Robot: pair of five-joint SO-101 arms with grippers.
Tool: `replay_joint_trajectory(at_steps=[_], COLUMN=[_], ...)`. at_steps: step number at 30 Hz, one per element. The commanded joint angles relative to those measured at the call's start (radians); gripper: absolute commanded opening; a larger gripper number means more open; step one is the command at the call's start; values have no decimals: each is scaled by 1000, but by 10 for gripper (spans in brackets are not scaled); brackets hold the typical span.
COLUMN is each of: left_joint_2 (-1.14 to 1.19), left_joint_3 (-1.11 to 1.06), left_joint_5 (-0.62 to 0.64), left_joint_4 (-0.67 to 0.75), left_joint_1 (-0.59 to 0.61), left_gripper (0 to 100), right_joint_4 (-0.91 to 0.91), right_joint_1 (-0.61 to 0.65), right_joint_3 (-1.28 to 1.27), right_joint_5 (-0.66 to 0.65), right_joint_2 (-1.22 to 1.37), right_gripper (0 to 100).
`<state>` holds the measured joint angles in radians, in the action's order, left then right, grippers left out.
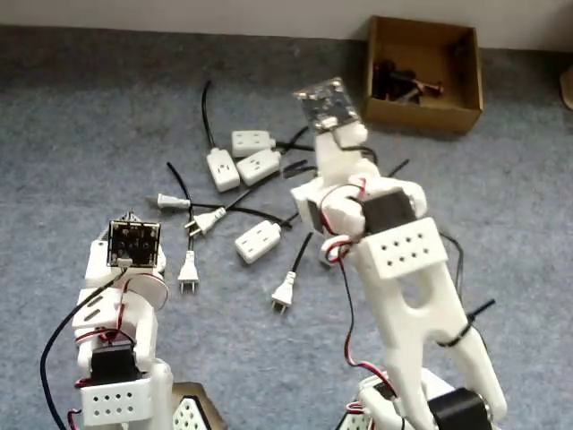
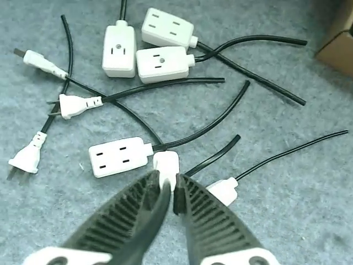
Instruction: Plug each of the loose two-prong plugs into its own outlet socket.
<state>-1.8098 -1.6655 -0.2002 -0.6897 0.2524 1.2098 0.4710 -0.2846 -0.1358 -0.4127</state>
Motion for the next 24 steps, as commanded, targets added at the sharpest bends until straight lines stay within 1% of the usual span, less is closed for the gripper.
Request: replay_joint_trajectory(at_steps=[1,4,12,18,24], left_joint_2=[-13,-13,-15,-15,-15], left_joint_3=[61,53,51,51,51], left_joint_5=[9,9,3,3,3], left_joint_4=[-25,-25,-69,-72,-72], left_joint_1=[31,42,42,42,42], left_gripper=[6,6,6,6,6], right_joint_4=[62,101,104,87,81], right_joint_1=[44,79,165,209,239], right_joint_3=[137,216,312,329,329], right_joint_5=[-5,-5,-5,-5,-5], right_joint_2=[58,122,303,397,423], right_gripper=[5,5,5,5,5])
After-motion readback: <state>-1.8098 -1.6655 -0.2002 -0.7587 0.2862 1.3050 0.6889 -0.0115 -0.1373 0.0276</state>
